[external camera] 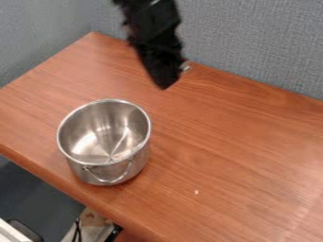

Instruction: Move the red object from the metal pot to the table

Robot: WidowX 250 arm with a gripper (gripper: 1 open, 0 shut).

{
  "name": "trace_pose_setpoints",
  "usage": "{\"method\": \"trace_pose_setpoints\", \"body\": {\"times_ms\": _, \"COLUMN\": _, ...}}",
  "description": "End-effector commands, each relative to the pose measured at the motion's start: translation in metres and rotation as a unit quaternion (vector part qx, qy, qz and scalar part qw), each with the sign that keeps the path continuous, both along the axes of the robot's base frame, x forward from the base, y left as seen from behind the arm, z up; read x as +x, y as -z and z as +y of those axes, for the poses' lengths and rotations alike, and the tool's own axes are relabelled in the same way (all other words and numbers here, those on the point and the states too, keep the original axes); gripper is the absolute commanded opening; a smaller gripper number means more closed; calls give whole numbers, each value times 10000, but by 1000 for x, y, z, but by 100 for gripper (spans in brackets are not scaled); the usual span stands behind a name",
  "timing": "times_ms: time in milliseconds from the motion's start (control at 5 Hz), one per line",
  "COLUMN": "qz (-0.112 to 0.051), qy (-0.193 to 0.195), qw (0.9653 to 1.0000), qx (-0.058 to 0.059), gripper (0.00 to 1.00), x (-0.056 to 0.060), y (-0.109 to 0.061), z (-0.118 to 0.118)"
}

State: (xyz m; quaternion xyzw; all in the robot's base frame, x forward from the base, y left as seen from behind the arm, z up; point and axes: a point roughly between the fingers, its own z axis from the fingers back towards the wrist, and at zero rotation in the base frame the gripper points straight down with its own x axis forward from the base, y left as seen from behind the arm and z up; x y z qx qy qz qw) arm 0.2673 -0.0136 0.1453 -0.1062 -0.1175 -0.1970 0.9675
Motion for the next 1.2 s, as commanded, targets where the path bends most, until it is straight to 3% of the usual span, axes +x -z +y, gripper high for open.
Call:
{"method": "trace_pose_setpoints", "body": {"times_ms": 0, "qz": -143, "qy": -78, "qw": 9999, "qx": 12, "gripper": 0, "x": 30, "y": 2, "z": -26}}
{"method": "trace_pose_setpoints", "body": {"times_ms": 200, "qz": -11, "qy": -225, "qw": 9996, "qx": 162, "gripper": 0, "x": 41, "y": 26, "z": -52}}
{"method": "trace_pose_setpoints", "body": {"times_ms": 600, "qz": 82, "qy": -175, "qw": 9993, "qx": 329, "gripper": 0, "x": 45, "y": 80, "z": -67}}
{"method": "trace_pose_setpoints", "body": {"times_ms": 800, "qz": -16, "qy": -602, "qw": 9978, "qx": 292, "gripper": 0, "x": 55, "y": 54, "z": -51}}
{"method": "trace_pose_setpoints", "body": {"times_ms": 1000, "qz": 55, "qy": -821, "qw": 9962, "qx": 297, "gripper": 0, "x": 63, "y": 55, "z": -47}}
